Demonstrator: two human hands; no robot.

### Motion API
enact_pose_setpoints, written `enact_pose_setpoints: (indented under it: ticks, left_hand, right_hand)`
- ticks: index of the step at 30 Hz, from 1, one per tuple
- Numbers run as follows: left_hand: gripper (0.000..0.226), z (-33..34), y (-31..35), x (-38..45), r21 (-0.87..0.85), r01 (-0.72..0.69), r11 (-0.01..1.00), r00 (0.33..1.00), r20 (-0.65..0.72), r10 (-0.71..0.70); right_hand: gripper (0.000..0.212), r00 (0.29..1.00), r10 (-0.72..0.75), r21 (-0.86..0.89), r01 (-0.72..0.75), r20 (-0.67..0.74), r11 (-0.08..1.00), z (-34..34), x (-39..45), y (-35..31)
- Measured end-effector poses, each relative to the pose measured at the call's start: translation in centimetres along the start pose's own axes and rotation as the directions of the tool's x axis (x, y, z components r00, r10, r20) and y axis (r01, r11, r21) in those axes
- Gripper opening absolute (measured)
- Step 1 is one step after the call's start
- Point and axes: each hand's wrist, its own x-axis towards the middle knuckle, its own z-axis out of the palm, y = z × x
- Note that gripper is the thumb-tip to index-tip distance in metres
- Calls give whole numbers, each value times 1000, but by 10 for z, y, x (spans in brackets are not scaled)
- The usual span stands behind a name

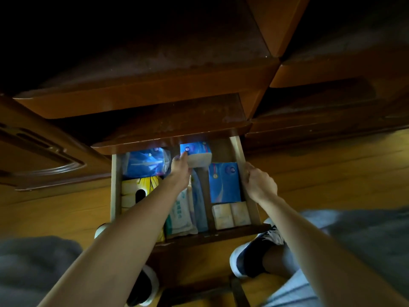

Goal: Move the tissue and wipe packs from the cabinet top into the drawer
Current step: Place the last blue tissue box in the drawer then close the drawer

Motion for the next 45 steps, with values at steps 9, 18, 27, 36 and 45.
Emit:
enact_pose_setpoints:
  ticks: [9,18,27,36,45]
  left_hand:
    - [17,40,-29,15,555,-320,768,947,192,256]
    - [71,20,-58,16,675,-330,660,924,375,78]
    - [89,15,-18,50,639,-159,753,972,-32,233]
    - [40,17,-42,61,621,-180,763,978,28,208]
    - [71,28,-26,63,660,-285,695,957,156,244]
  right_hand:
    - [32,998,52,-54,-54,-25,997,4,-4,-13]
    - [38,999,43,-66,-44,-9,997,-1,-13,-15]
    - [41,998,52,-71,-54,-28,996,1,-13,-17]
    - [49,997,82,-105,-81,5,991,0,-9,-22]
    - [48,997,71,-122,-73,-18,990,5,-8,-18]
